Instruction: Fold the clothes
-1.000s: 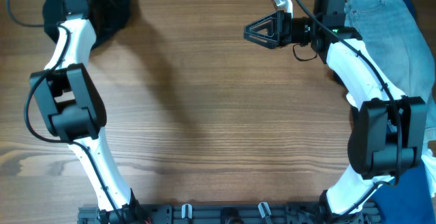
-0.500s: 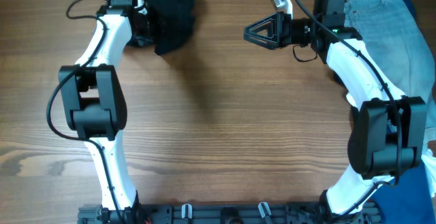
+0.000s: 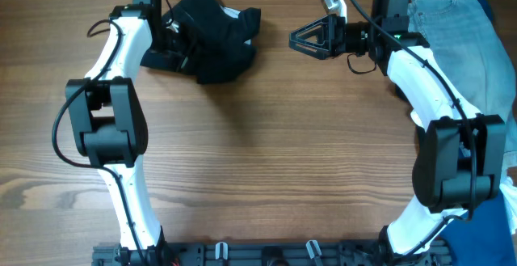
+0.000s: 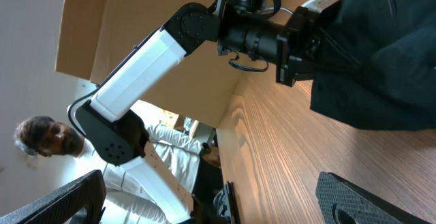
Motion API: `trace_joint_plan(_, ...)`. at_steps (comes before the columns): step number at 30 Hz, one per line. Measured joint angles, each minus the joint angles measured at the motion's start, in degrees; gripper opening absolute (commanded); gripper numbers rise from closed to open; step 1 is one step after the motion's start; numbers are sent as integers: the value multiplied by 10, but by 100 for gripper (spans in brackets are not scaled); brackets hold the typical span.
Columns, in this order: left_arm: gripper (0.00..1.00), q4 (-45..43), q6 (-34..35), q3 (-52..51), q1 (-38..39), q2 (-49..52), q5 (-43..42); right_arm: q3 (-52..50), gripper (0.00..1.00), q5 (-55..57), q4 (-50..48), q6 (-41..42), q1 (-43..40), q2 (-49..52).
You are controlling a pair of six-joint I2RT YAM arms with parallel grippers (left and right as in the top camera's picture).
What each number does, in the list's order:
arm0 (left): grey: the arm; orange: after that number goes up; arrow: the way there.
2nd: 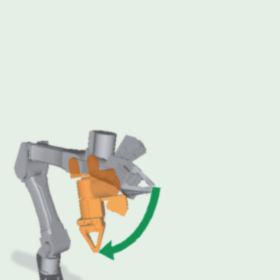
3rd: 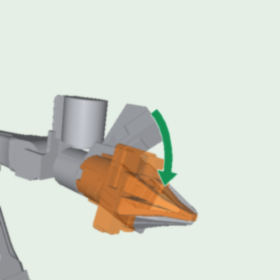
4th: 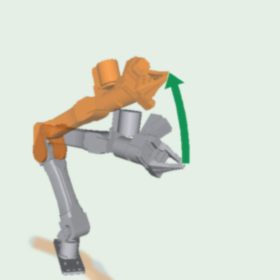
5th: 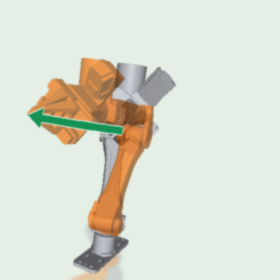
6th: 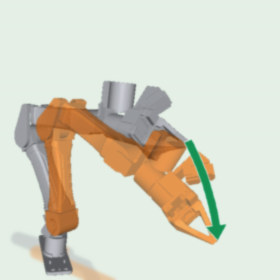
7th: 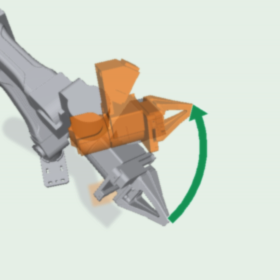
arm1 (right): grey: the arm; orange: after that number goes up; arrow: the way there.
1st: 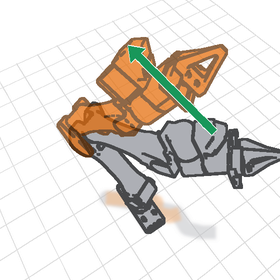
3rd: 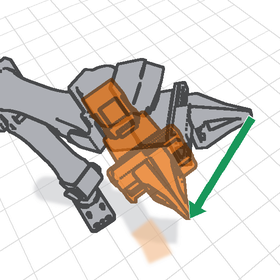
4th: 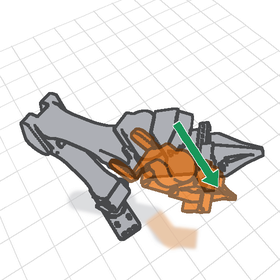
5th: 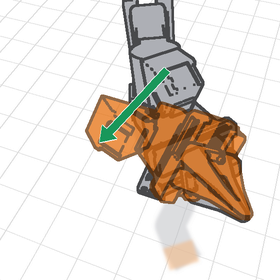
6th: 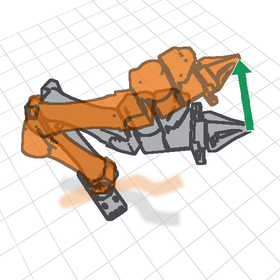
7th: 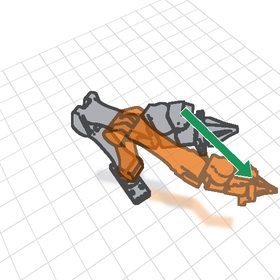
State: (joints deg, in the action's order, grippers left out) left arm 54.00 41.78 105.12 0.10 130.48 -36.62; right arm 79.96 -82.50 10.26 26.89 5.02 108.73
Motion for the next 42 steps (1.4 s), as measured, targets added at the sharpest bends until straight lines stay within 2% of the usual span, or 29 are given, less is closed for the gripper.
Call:
trace_joint_plan(2,4,-12,-28,0,2,0,77,0,100,0,0,1,0,0)
trace_joint_plan(3,4,-29,-54,0,3,0,142,0,100,0,0,2,0,0)
trace_joint_plan(9,4,-77,-121,0,11,-3,324,0,100,0,0,16,0,0)
trace_joint_plan(12,4,-95,-131,0,11,-3,374,0,100,0,0,17,0,0)
trace_joint_plan(16,4,-104,-133,0,11,-3,394,0,100,0,0,17,0,0)
trace_joint_plan(17,7,-104,-133,0,11,-3,398,0,100,0,0,17,0,0)
trace_joint_plan(18,34,-103,-133,0,11,-3,398,0,100,0,0,17,0,0)
trace_joint_plan(19,87,-101,-134,0,11,-3,399,0,100,0,0,17,0,0)
trace_joint_plan(20,100,-99,-137,0,11,-3,400,0,100,0,0,17,0,0)
trace_joint_plan(21,98,-94,-137,0,11,-3,404,0,100,0,0,17,0,0)
trace_joint_plan(22,80,-84,-137,0,10,-3,409,0,100,0,0,17,0,0)
trace_joint_plan(23,48,-78,-137,0,8,-3,412,0,100,0,0,17,0,0)
trace_joint_plan(24,32,-75,-136,0,6,-3,413,0,100,0,0,17,0,0)
trace_joint_plan(25,33,-71,-135,0,4,-3,413,0,100,1,0,17,0,0)
trace_joint_plan(26,13,-68,-137,0,3,-3,413,0,100,2,0,17,0,0)
trace_joint_plan(27,4,-64,-139,0,3,-3,413,0,100,3,0,17,0,0)
trace_joint_plan(34,5,-35,-141,0,1,-3,413,0,100,3,0,17,0,0)
trace_joint_plan(35,32,-31,-141,0,0,-3,413,0,100,3,0,17,0,0)
trace_joint_plan(36,90,-29,-141,0,-1,-3,413,0,100,3,0,17,0,0)
trace_joint_plan(37,100,-27,-142,0,-3,-3,413,0,100,3,0,17,0,0)
trace_joint_plan(42,100,-16,-141,0,-24,-3,408,0,100,3,0,17,0,0)
